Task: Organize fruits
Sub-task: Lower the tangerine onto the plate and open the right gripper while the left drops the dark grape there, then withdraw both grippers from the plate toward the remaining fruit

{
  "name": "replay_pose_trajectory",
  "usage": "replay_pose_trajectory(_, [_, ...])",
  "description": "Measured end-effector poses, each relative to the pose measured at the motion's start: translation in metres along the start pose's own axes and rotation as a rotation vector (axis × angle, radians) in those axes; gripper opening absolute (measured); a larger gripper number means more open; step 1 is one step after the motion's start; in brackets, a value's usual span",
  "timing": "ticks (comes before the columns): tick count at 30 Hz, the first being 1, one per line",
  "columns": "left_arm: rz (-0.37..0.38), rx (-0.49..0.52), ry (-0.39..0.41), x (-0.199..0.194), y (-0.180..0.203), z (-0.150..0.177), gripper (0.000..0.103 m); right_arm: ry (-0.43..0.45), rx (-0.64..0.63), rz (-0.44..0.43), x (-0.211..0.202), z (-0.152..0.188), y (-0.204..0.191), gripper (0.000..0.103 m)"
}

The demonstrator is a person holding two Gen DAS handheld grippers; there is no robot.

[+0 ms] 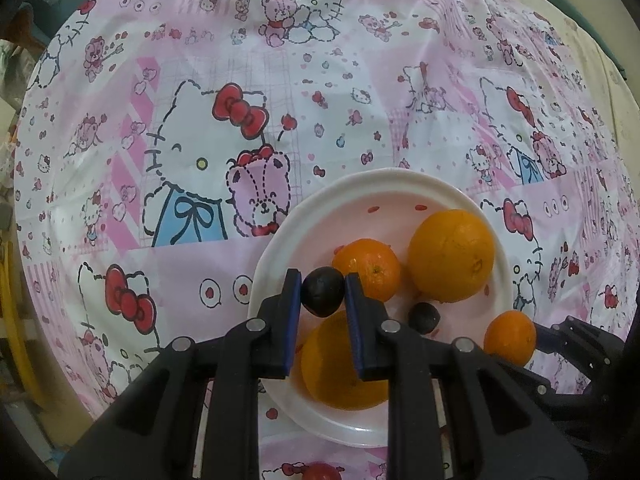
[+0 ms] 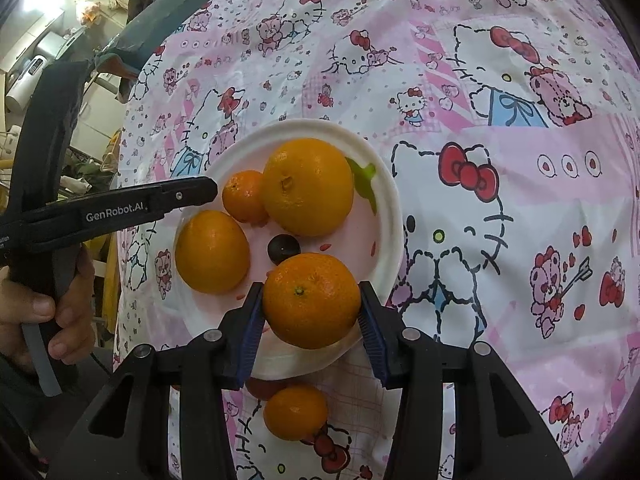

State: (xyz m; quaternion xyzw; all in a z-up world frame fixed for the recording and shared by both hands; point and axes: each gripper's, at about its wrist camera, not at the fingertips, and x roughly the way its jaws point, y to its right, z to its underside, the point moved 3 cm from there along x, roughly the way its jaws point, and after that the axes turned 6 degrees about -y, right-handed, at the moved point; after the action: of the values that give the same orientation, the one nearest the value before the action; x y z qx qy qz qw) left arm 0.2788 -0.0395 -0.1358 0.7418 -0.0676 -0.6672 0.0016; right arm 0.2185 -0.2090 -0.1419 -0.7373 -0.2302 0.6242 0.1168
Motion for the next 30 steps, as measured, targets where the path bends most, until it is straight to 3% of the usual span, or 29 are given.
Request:
replay_pose_trajectory(2, [-0.001, -0.003, -0.003, 0.0, 0.0, 0.001, 0.024, -0.004, -0.002, 0.001, 0.0, 0.0, 0.0, 0.049])
replay_pose_trajectory(3, [0.0, -0.005, 0.001, -0.001, 0.0, 0.0, 0.037, -0.007, -0.003, 0.001, 0.001, 0.0, 0.0, 0.049])
replay_pose_trajectory(4, [0.0, -0.007, 0.006, -0.002, 0.0, 0.0, 0.048, -0.009, -0.004, 0.002, 0.001, 0.001, 0.0, 0.052])
replay_pose_trajectory(7, [-0.019, -0.005, 0.023, -0.007, -0.002, 0.0, 0.059, 0.018, -0.009, 0.011, -0.004, 0.0, -0.002, 0.072])
replay_pose_trajectory(11, [-0.011, -0.01, 0.027, -0.011, -0.005, 0.001, 0.06, 0.028, -0.02, 0.013, -0.007, -0.001, -0.003, 0.072])
replay_pose_trajectory(15, [-0.006, -0.045, 0.042, -0.018, -0.012, 0.006, 0.07, 0.032, -0.02, 0.023, -0.01, 0.001, -0.003, 0.078])
replay_pose_trajectory(30, [-0.025, -0.042, 0.158, -0.062, -0.019, 0.054, 0.07, 0.158, -0.018, 0.053, -0.061, 0.023, -0.009, 0.079])
